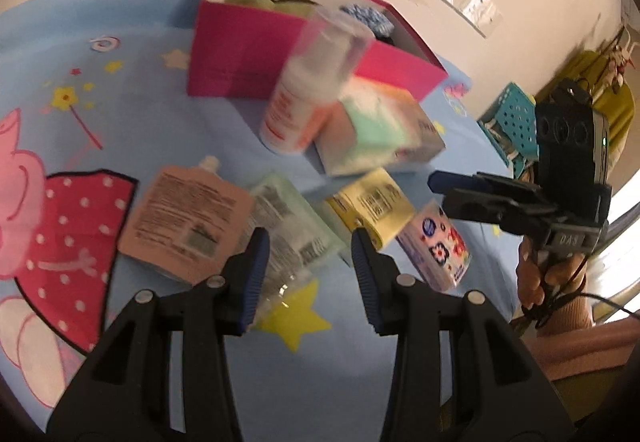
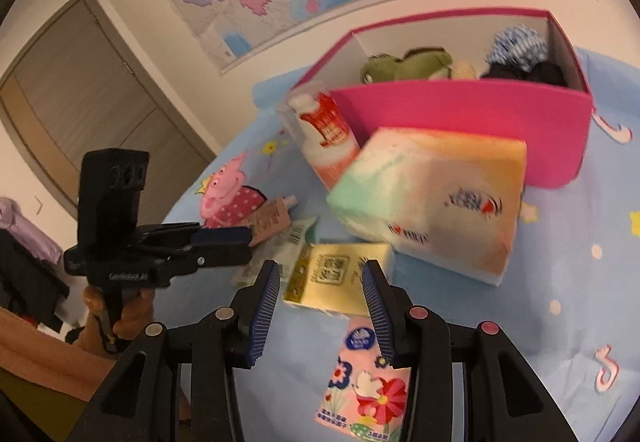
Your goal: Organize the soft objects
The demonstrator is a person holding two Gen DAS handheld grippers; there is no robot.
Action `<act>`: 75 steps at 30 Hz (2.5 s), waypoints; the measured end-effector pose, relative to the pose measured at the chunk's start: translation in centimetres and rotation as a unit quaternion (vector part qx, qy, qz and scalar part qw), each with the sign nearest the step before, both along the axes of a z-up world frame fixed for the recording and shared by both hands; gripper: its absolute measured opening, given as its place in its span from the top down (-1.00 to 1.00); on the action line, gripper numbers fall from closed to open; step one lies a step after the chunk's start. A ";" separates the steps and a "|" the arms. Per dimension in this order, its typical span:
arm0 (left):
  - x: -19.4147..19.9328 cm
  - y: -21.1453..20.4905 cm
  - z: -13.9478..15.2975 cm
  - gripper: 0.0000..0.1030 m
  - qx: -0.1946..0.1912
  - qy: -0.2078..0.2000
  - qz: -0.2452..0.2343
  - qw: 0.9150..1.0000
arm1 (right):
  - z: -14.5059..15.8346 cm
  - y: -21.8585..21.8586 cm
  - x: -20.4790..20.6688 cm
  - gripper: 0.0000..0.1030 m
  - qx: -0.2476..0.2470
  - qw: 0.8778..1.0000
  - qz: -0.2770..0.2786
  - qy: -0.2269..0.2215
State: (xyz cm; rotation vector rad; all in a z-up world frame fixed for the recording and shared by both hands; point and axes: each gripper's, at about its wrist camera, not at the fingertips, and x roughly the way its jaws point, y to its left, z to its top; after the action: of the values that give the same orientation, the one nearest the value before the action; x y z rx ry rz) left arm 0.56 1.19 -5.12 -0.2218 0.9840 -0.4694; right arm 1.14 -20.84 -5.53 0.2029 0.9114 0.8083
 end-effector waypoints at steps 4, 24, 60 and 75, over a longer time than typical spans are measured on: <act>-0.6 0.2 -0.8 0.15 0.005 0.010 0.007 1.000 | 0.0 0.8 -0.3 0.15 0.001 1.000 0.014 0.002; -1.4 7.2 -2.4 0.15 -0.019 0.030 0.093 0.995 | -1.1 14.6 3.8 0.15 -0.059 0.994 0.089 -0.011; -1.7 7.5 -2.5 0.22 -0.008 0.019 0.052 0.998 | -2.9 13.0 0.9 0.61 -0.035 0.995 0.088 0.037; -1.2 8.0 -2.6 0.22 -0.003 0.024 0.061 0.998 | -3.1 14.3 2.8 0.02 -0.055 0.997 0.045 0.020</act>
State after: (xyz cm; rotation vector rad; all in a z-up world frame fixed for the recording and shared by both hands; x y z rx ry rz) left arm -0.62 9.20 -7.69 -0.2973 1.0094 -0.3566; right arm 3.98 -6.55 -8.61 0.0831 1.0061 0.8383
